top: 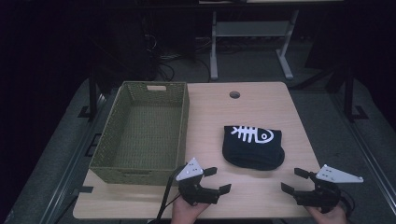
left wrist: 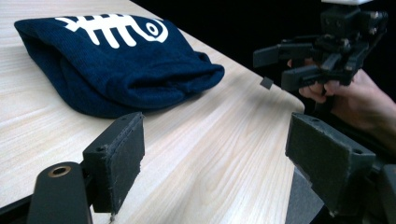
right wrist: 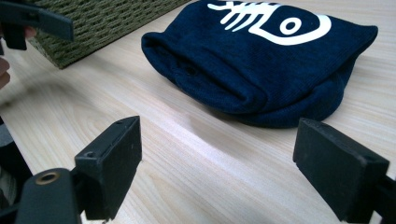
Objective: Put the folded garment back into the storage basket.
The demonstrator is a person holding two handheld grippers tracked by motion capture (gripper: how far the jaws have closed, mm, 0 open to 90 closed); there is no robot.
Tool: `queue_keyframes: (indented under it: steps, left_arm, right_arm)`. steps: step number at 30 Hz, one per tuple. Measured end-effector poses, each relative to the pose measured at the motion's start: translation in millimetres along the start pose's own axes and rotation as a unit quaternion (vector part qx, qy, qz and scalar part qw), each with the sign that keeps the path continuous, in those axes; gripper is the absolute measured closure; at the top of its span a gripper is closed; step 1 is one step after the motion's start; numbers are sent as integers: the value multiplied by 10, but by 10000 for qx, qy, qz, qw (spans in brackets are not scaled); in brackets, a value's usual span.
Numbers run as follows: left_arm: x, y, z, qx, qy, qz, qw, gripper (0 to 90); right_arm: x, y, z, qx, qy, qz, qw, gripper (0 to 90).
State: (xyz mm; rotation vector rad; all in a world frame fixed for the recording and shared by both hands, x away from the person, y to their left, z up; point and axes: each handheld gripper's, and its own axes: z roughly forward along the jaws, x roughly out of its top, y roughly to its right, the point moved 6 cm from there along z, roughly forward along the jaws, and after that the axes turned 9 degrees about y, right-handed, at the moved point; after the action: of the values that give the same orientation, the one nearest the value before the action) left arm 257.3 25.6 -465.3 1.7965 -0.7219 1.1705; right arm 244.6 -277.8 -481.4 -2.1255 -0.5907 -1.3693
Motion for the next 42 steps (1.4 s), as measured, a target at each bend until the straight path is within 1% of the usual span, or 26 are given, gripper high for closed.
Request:
queue_keyframes:
  steps: [4, 7, 10, 11, 12, 14, 15, 16, 18, 21, 22, 24, 26, 27, 29, 30, 32, 33, 35, 37, 38, 41, 42]
  left_arm:
    - [-1, -16, 7, 76, -14, 32, 10000, 190]
    - [-7, -18, 24, 42, -27, -49, 10000, 189]
    - [-6, -2, 47, 49, -28, -12, 10000, 187]
    - [7, 6, 68, 39, -21, 4, 10000, 183]
    - [20, 9, 86, 33, -34, 30, 10000, 181]
    - [54, 3, 109, 44, -33, 6, 10000, 177]
    - [69, 5, 114, 23, -9, -30, 10000, 175]
    - [94, 1, 126, 59, 59, -27, 10000, 175]
    - [128, -4, 155, 63, 96, -47, 9999, 175]
    - [174, -26, 210, 113, 138, -42, 9998, 175]
    - [197, -35, 232, 101, 140, -55, 9998, 175]
    - [237, -55, 272, 161, 137, -17, 9998, 175]
    - [272, -62, 310, 132, 151, -47, 9998, 174]
    - [296, -67, 336, 151, 155, -35, 9998, 172]
    - [313, -69, 357, 170, 158, -47, 9997, 174]
    - [345, -72, 394, 182, 183, -74, 9996, 175]
    - [375, -70, 439, 192, 202, -108, 9996, 175]
    - [390, -71, 460, 197, 207, -116, 9995, 175]
    - [420, -81, 504, 241, 174, -96, 9995, 174]
    - [457, -102, 547, 302, 153, -83, 9994, 174]
    - [477, -117, 566, 325, 142, -99, 9993, 174]
    - [534, -160, 608, 353, 156, -294, 9988, 175]
    - [552, -177, 618, 398, 182, -305, 9986, 177]
  right_arm:
    - [3, -3, 13, 56, -11, 27, 10000, 151]
    - [7, 0, 38, 95, -52, -3, 9999, 151]
    - [29, 9, 65, 130, -75, -14, 9999, 151]
    - [75, 23, 96, 165, -74, -92, 9998, 151]
    - [95, 24, 106, 164, -63, -88, 9998, 151]
    - [144, 53, 141, 127, -46, -162, 9998, 155]
    - [155, 68, 158, 129, -76, -149, 9998, 156]
    - [161, 79, 167, 122, -97, -119, 9998, 155]
    - [190, 100, 179, 133, -102, -36, 9999, 156]
    - [241, 124, 181, 92, -132, -64, 9999, 155]
    - [258, 129, 181, 85, -141, -53, 9998, 155]
    - [318, 153, 180, 83, -114, -32, 9999, 155]
    - [370, 183, 190, 101, -111, 37, 9999, 154]
    - [391, 196, 194, 94, -95, 40, 9999, 154]
    - [425, 218, 204, 96, -64, 56, 9999, 155]
    - [468, 249, 218, 89, -96, 115, 9998, 154]
    - [508, 271, 240, 91, -58, 149, 9998, 155]
    - [520, 283, 253, 51, -111, 156, 9998, 155]
    - [543, 307, 279, 25, -108, 161, 9998, 155]
    - [558, 337, 306, 19, -204, 182, 9996, 155]
    - [569, 352, 319, 13, -210, 178, 9996, 155]
    - [605, 383, 352, -18, -257, 196, 9995, 155]
    - [625, 401, 368, -32, -227, 199, 9995, 157]
